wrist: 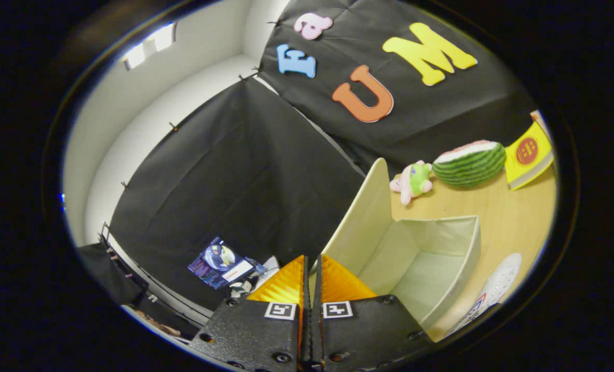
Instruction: Open the storage box then place both shoes into the box .Put the left shoe in first, then the right shoe, with the right side of both shoes facing outward in a uniform manner.
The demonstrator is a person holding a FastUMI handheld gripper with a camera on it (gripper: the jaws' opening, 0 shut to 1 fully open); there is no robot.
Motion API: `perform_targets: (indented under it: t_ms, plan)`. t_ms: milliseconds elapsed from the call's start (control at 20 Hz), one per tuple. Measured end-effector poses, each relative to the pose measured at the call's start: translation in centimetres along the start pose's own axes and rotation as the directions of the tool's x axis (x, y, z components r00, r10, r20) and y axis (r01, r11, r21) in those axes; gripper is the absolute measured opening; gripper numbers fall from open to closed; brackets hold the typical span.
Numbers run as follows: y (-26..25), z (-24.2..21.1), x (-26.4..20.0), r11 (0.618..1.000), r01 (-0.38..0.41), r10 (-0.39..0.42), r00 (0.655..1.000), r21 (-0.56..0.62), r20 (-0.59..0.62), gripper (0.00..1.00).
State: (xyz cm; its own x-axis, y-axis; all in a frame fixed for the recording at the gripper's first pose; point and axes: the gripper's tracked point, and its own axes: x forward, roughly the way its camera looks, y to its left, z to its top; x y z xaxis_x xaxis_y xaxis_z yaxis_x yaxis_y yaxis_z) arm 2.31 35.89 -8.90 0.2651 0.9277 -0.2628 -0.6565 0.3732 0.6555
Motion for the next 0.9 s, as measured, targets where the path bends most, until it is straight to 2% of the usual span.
perform_targets:
  t_ms: [200,400,450,600,650,700,800,900]
  plan:
    - [2.0,0.7,4.7,0.982,0.073,-0.082,0.996,-0.172,-0.042,0.05]
    - [4.0,1.4,7.5,0.966,0.099,-0.111,0.993,-0.241,-0.039,0.09]
    - [3.9,1.6,8.3,0.957,0.108,-0.119,0.993,-0.271,-0.025,0.17]
    - [3.3,3.1,8.5,0.938,0.171,-0.170,0.985,-0.300,0.031,0.69]
    - [3.1,3.2,8.2,0.934,0.193,-0.186,0.981,-0.300,0.050,0.76]
    - [2.6,3.8,7.6,0.926,0.222,-0.209,0.975,-0.305,0.073,0.90]
    - [0.9,4.7,5.9,0.899,0.296,-0.268,0.955,-0.323,0.130,0.96]
    - [-0.5,5.0,3.6,0.870,0.364,-0.328,0.931,-0.333,0.159,0.96]
